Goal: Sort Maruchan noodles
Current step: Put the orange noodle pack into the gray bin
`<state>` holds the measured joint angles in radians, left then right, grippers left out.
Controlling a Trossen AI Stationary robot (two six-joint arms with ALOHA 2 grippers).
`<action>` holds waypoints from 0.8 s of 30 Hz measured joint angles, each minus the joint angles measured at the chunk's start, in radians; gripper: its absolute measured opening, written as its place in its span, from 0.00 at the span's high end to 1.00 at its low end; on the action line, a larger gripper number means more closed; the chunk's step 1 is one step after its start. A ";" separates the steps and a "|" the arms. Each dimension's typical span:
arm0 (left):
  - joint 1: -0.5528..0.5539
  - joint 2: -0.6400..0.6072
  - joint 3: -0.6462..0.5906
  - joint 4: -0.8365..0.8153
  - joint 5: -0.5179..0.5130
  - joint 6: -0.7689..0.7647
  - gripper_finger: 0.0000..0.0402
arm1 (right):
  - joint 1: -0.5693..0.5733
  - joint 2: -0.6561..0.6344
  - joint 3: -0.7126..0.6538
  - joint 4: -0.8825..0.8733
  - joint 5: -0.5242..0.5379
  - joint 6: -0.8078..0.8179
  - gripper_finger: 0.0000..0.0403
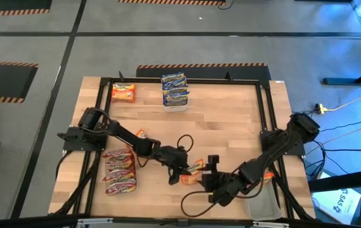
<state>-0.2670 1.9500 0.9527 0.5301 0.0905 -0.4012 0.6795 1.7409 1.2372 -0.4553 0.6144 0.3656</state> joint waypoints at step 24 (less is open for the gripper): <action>-0.194 -0.070 0.142 -0.369 -0.560 0.414 0.77 | -0.249 -0.002 0.095 -0.026 -0.390 0.080 0.24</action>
<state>-0.4606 1.8801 1.0950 0.1607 -0.4694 0.0132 0.4304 1.7390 1.3323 -0.4814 0.2248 0.4452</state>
